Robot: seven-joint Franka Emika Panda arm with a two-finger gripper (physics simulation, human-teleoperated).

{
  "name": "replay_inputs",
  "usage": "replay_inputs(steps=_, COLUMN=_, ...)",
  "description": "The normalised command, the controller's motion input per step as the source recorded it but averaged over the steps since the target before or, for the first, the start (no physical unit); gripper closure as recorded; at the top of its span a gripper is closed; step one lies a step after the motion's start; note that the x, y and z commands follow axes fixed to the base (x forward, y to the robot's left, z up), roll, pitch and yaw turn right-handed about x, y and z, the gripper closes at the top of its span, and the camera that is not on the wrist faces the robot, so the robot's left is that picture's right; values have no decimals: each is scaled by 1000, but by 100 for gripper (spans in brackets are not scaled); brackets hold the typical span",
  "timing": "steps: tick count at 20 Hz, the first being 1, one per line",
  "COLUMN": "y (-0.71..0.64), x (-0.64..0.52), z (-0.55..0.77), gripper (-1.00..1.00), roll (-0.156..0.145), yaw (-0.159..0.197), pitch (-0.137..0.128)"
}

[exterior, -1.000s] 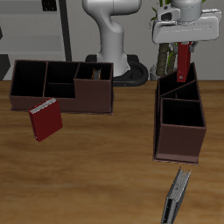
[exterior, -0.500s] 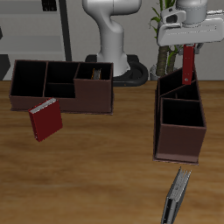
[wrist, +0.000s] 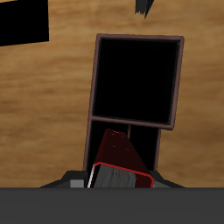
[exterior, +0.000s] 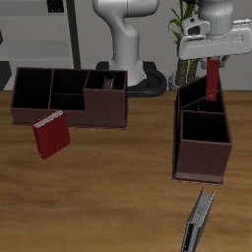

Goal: Place the orange book into the back desk caddy's right compartment and place the left red book into the left desk caddy's back compartment and place the right red book into the left desk caddy's left compartment

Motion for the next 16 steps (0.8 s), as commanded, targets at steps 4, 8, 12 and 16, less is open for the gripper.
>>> replay_inputs(steps=4, y=6, x=19, z=-104, gripper=100, roll=11, yaw=50, pitch=-15)
replay_inputs(steps=8, y=18, x=-11, z=-158, gripper=100, roll=-12, yaw=31, pitch=-3)
replay_inputs(steps=12, y=42, x=31, z=-225, gripper=100, roll=8, yaw=1, pitch=31)
replay_inputs(steps=16, y=50, x=86, z=-274, gripper=100, roll=11, yaw=7, pitch=42)
